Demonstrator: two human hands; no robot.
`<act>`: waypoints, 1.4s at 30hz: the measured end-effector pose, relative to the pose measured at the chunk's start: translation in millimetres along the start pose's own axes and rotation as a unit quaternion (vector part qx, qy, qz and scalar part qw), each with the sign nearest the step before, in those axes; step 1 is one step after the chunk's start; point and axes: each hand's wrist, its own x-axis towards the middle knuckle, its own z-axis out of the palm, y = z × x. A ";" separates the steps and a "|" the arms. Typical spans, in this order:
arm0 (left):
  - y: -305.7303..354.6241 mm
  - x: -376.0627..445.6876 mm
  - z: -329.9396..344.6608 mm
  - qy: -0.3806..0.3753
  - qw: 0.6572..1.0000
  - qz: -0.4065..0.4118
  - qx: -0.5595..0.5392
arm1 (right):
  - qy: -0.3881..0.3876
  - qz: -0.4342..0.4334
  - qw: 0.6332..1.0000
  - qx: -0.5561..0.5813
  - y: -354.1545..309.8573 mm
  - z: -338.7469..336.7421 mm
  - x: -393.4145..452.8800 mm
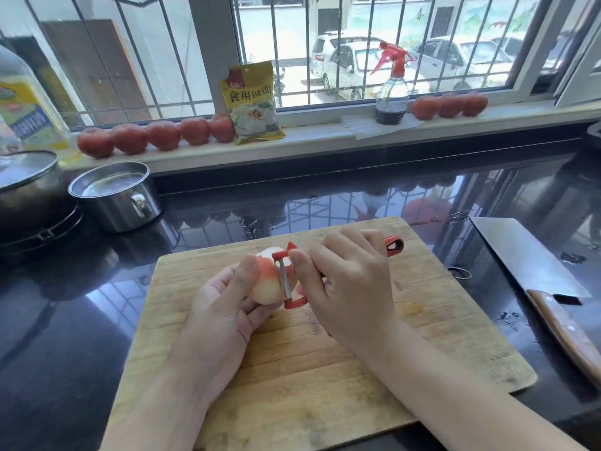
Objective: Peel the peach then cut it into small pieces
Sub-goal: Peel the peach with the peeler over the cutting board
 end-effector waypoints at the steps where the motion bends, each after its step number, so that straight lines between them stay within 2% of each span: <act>1: 0.1 0.1 -0.1 0.001 1.000 0.000 0.003 | -0.001 -0.002 1.000 -0.003 0.8 -0.2 -0.1; 9: 1.3 0.6 1.8 0.006 1.000 0.004 -0.006 | -0.024 0.047 0.998 -0.043 13.4 -0.9 2.4; 14: 2.2 0.0 -4.4 0.018 0.999 0.001 -0.040 | -0.075 0.088 0.988 -0.098 33.8 -2.8 7.7; 19: 2.6 3.1 -5.3 0.037 0.995 -0.024 -0.086 | -0.087 0.076 0.980 -0.161 38.5 -2.0 4.1; 21: 2.2 3.7 -7.7 0.038 0.993 -0.036 -0.104 | -0.075 0.068 0.985 -0.139 36.3 -0.3 5.2; 24: 0.9 3.5 -9.6 0.028 0.992 -0.043 -0.119 | -0.063 0.049 0.997 -0.022 29.2 -1.2 4.6; 27: -1.1 3.5 -7.4 0.013 0.995 -0.038 -0.093 | -0.051 0.012 0.998 0.036 14.8 -2.6 2.5; 34: -3.5 2.6 -10.1 -0.015 0.997 -0.023 -0.075 | -0.054 0.011 0.998 0.021 3.2 1.1 0.3; 42: -2.5 3.2 -6.7 0.008 0.998 0.006 -0.057 | -0.061 0.037 0.997 -0.030 4.8 0.3 0.8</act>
